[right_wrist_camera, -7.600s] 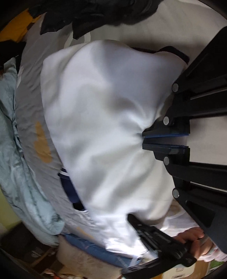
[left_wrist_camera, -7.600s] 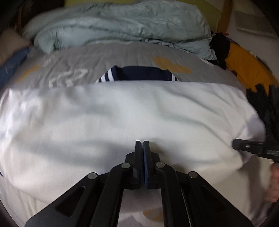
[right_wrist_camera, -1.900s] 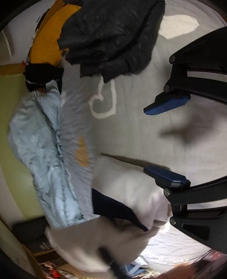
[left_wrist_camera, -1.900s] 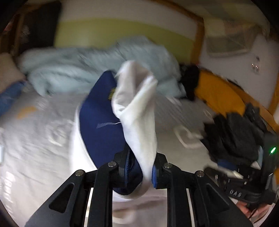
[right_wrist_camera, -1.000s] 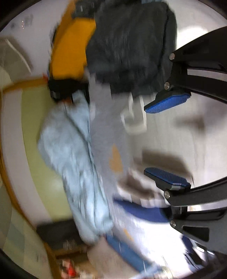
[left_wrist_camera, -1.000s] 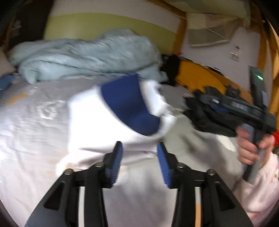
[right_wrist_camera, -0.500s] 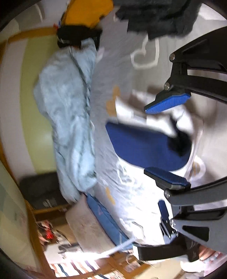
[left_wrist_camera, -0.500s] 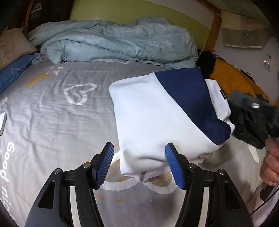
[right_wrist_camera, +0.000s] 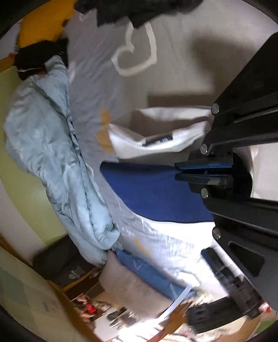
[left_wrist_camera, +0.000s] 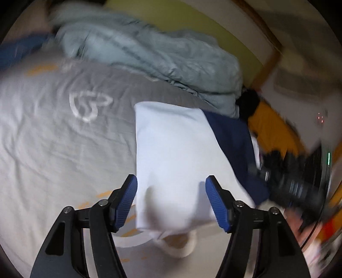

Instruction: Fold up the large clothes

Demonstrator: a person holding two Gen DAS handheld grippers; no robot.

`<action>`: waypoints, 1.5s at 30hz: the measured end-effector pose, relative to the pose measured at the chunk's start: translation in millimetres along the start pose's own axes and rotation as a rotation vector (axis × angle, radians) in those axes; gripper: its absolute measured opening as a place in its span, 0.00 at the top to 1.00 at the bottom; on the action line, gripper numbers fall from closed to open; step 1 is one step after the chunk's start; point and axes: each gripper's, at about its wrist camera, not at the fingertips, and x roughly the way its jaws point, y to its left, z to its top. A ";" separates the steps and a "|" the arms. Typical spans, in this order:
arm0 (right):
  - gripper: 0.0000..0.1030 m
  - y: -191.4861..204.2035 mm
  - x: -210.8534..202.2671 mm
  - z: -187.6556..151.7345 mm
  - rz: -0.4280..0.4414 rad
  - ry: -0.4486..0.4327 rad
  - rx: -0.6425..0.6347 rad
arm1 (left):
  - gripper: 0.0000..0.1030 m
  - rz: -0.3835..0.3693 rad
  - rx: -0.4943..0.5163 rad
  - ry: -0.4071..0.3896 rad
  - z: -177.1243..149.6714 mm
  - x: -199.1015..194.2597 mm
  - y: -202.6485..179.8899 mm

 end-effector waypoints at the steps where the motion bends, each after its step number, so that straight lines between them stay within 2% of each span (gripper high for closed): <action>1: 0.98 -1.0 -1.9 -1.9 -0.017 0.010 -0.001 | 0.36 0.003 -0.041 0.010 4.6 4.8 3.7; 3: 0.98 -3.1 -2.8 -8.9 -0.049 0.042 0.009 | 0.35 0.029 -0.103 0.030 14.4 18.5 11.1; 5: 0.98 -2.8 -0.2 -14.0 -0.079 0.063 -0.021 | 0.29 0.003 -0.141 0.074 19.8 34.2 16.8; 7: 0.97 -4.4 1.8 -13.7 -0.094 0.071 -0.062 | 0.28 -0.027 -0.178 0.134 22.4 48.6 20.6; 9: 0.89 -9.0 1.0 -10.9 -0.118 0.064 -0.065 | 0.28 -0.024 -0.162 0.152 22.5 54.6 18.3; 11: 0.54 -15.6 -1.8 -5.4 -0.188 0.040 -0.041 | 0.28 0.006 -0.101 0.149 19.4 54.1 8.5; 13: 0.39 -21.2 -4.0 -1.1 -0.262 0.010 -0.024 | 0.28 0.020 -0.059 0.145 16.2 54.1 1.7; 15: 0.33 -29.4 -2.4 1.9 -0.224 0.021 0.005 | 0.24 0.007 -0.047 0.149 14.5 54.3 0.8; 17: 0.20 -41.0 1.3 1.6 -0.062 0.060 0.080 | 0.18 -0.016 -0.048 0.151 12.7 55.7 1.7; 19: 0.12 -47.0 12.0 -0.6 0.149 0.129 0.120 | 0.12 -0.023 -0.043 0.157 11.5 57.8 3.2; 20: 0.10 -46.2 20.1 -1.8 0.202 0.171 0.105 | 0.07 -0.022 -0.049 0.166 11.2 60.6 4.5; 22: 0.07 -48.5 33.6 -5.3 0.065 0.187 0.088 | 0.04 -0.048 -0.109 0.198 10.5 66.7 13.4; 23: 0.04 -53.7 36.8 -6.7 0.088 0.178 0.110 | 0.03 -0.059 -0.131 0.210 10.2 69.7 17.2; 25: 0.04 -66.6 47.5 -9.2 0.194 0.199 0.191 | 0.03 -0.088 -0.164 0.231 9.7 74.4 23.2; 27: 0.10 -80.0 64.5 -13.8 0.352 0.232 0.299 | 0.04 -0.133 -0.177 0.250 10.8 81.2 28.5; 28: 0.15 -83.6 71.2 -14.8 0.404 0.232 0.336 | 0.06 -0.160 -0.182 0.263 11.6 86.1 32.4; 30: 0.20 -76.1 70.8 -11.3 0.397 0.204 0.331 | 0.20 -0.184 -0.218 0.263 15.1 85.4 38.8; 32: 0.31 -58.4 59.7 -0.3 0.365 0.180 0.246 | 0.28 -0.176 -0.175 0.221 21.2 71.0 30.8; 34: 0.34 -45.2 42.8 11.0 0.358 0.145 0.195 | 0.31 -0.169 -0.118 0.172 27.1 55.6 15.6; 36: 0.34 -43.3 28.9 18.9 0.367 0.121 0.186 | 0.34 -0.185 -0.111 0.141 32.7 42.1 1.2; 40: 0.34 -50.8 -25.4 35.7 0.371 0.031 0.173 | 0.34 -0.193 0.040 0.056 43.9 9.5 -65.0; 45: 0.34 -77.0 -123.9 55.2 0.333 -0.193 0.154 | 0.34 -0.300 0.192 -0.008 67.6 -10.5 -166.6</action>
